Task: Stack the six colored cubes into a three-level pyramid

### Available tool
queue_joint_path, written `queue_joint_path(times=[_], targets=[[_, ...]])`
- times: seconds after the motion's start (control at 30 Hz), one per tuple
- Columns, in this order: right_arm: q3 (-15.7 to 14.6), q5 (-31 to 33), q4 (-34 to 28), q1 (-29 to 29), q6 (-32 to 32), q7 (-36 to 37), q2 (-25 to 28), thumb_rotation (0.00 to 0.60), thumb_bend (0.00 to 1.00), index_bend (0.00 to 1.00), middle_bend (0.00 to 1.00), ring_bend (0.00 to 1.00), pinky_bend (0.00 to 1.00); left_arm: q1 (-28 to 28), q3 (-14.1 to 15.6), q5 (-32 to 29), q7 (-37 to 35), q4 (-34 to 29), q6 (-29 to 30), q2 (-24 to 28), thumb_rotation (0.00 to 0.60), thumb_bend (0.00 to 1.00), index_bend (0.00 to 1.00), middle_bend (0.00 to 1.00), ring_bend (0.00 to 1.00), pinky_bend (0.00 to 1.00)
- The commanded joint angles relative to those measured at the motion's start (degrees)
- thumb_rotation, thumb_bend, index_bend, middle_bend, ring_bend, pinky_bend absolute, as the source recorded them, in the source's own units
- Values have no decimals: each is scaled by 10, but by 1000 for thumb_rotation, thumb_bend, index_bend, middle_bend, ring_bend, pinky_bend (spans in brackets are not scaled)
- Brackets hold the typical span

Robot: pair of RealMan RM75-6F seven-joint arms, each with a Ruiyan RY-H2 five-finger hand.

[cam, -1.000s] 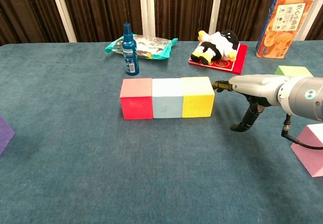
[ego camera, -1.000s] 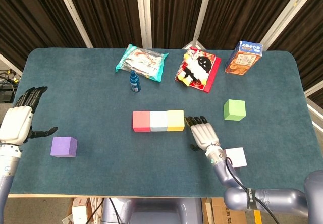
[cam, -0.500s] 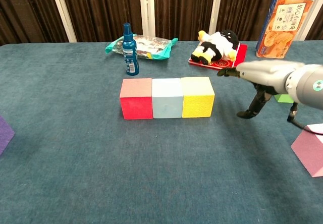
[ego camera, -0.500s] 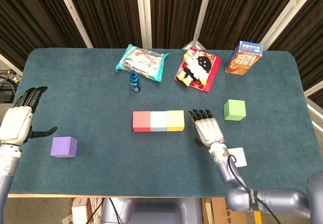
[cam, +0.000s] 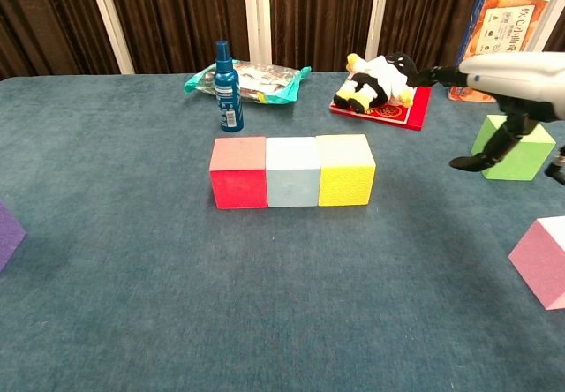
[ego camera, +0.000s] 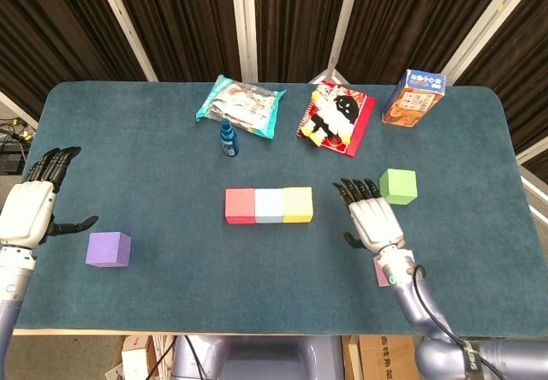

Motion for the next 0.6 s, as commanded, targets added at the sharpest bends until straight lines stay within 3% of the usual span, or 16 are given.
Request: queue_joint_path(times=[0.03,0.3,0.6], targets=[[-15,-32,-27,-21,4,19,26,600,329,0,53,28,0,0,1,3,1,-1,-1,0,600,142,0,54,36,109],[-54,-94,-78,-57,-6,46,81,600,327,0,29,8,0,2,1,9,1,-4,4,1,600,142,0,54,36,109],[-111,-135,-67,-79,-49,29,86,600,322,0,0,0,0,4,1,16,2,-8,9,3,600,142,0,54,36,109]])
